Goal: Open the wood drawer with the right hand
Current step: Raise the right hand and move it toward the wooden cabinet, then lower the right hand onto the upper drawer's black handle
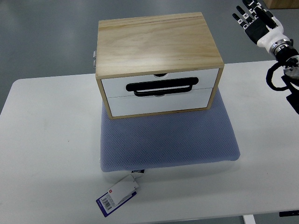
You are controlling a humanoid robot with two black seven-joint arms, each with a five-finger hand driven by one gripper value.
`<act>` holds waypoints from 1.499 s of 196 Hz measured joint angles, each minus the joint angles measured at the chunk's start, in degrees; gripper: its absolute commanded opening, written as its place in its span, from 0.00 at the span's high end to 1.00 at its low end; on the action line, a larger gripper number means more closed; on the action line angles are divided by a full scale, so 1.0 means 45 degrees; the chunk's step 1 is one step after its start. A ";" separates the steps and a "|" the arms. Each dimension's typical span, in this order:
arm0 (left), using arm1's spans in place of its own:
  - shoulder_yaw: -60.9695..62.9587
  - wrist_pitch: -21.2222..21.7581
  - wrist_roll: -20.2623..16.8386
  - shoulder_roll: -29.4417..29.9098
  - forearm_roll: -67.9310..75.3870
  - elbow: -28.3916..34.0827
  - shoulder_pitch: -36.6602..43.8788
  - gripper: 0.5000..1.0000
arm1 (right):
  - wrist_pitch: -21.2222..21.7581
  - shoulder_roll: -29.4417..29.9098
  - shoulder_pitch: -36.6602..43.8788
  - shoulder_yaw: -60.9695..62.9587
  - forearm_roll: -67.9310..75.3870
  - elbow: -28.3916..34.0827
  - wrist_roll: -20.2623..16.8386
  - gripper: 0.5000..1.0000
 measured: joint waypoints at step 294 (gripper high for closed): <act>0.0017 -0.0060 -0.0002 0.0000 0.0000 -0.0127 -0.0020 0.00 | 0.0882 -0.1443 1.1858 -1.7007 -0.2230 1.2871 -0.6101 0.12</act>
